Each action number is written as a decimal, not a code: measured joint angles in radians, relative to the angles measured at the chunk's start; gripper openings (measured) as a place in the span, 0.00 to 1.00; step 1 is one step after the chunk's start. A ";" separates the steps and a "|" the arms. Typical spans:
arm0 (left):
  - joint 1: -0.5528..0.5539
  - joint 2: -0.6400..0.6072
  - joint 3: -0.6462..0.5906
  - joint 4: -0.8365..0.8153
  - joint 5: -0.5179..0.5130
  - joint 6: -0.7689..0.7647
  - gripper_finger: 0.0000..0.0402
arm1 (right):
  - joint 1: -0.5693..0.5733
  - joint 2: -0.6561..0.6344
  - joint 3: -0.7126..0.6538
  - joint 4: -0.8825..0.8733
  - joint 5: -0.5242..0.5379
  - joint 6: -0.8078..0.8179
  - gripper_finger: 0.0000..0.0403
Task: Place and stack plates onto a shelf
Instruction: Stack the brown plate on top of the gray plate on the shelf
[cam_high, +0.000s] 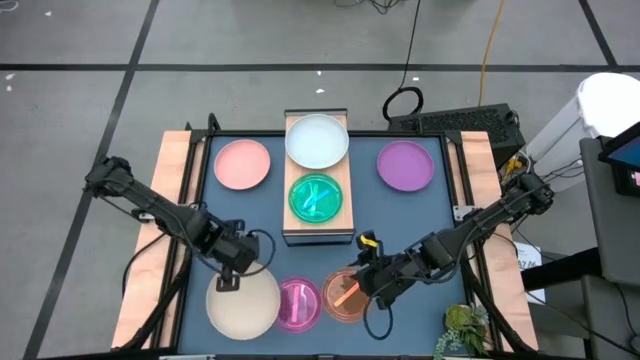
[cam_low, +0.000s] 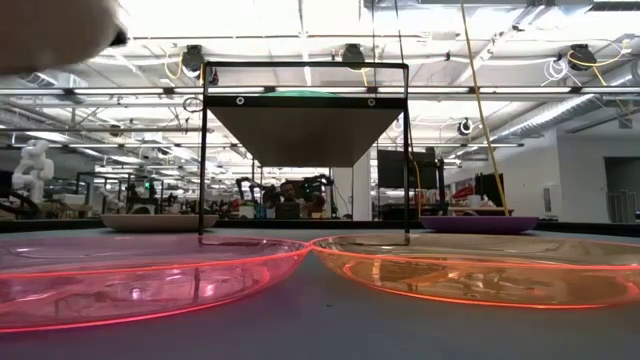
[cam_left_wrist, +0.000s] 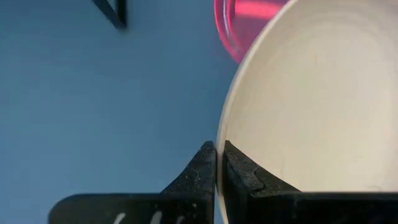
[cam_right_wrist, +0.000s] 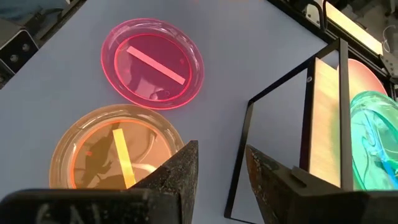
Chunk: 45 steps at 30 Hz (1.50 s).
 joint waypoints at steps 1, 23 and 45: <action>0.009 0.000 0.028 -0.013 -0.013 0.009 0.02 | -0.001 0.000 0.000 -0.001 0.000 0.000 0.29; 0.562 -0.001 0.456 -0.006 -0.287 0.376 0.02 | -0.003 0.000 0.000 -0.028 0.001 -0.019 0.29; 1.049 0.156 0.472 0.497 -0.131 0.529 0.02 | -0.021 0.000 0.000 -0.043 0.001 -0.090 0.29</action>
